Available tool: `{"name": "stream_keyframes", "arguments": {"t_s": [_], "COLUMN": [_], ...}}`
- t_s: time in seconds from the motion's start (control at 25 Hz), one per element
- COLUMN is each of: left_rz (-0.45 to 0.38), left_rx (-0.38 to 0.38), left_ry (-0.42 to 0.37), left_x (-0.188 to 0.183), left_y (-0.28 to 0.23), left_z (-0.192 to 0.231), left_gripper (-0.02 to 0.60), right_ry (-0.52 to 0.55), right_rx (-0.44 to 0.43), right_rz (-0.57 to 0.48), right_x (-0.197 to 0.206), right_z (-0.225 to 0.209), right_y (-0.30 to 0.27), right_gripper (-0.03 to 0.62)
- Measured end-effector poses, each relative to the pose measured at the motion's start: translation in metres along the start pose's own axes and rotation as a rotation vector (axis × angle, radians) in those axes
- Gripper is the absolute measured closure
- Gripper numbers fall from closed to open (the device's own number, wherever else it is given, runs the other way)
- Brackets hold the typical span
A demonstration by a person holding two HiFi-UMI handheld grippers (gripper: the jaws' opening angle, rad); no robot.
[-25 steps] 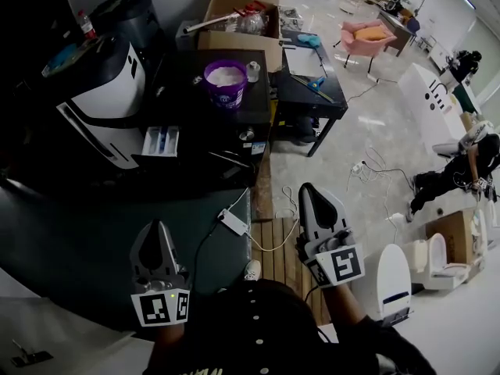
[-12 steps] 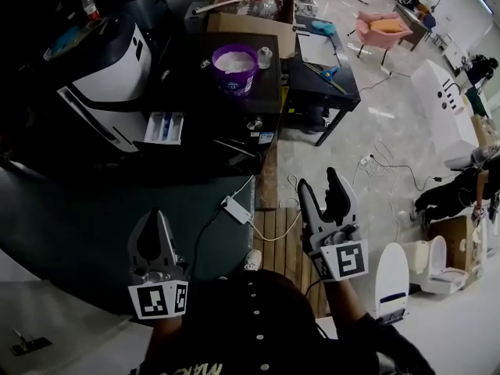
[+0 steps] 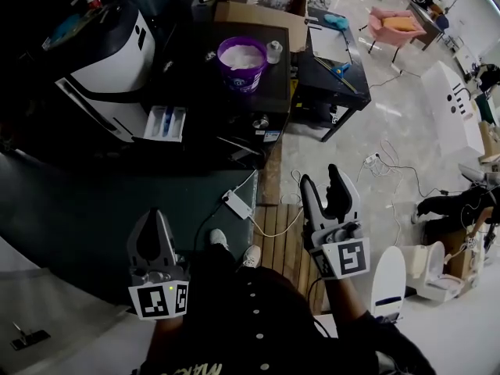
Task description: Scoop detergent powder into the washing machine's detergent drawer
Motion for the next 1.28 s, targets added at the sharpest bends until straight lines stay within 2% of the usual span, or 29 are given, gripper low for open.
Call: {"name": "stream_keyframes", "arguments": {"t_s": [0.28,0.68,0.84,1.28], "left_rz": [-0.005,-0.059,-0.066,-0.055], "left_rx": [0.045,0.099,0.114,0.136], "left_ry": [0.013,0.019,0.024,0.019], "left_x": [0.005,-0.008,-0.008,0.0], "left_y": [-0.053,-0.145,-0.171,-0.23], "left_z": [0.019,0.072,0.09,0.107], "left_gripper": [0.569,0.569,0.569,0.569], "right_ry": [-0.002,0.032,0.007,-0.077], "right_rx": [0.016,0.037,0.056,0.023], "right_rz": [0.036,0.031,0.018,0.121], "right_x": [0.005,0.005,-0.002,0.034], "right_z": [-0.001,-0.002,0.002,-0.007], "right_y": [-0.047,-0.144,-0.18,-0.24], "right_gripper": [0.373,0.375,0.373,0.373]}}
Point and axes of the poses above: the fingertips, and each gripper's own axes: y backward along the fingers, z to its left, x out of its underside, the point moved 3 cm from there along y, backward along the fingers, and after that the axes turned 3 degrees about y, right-handed, at the moved point
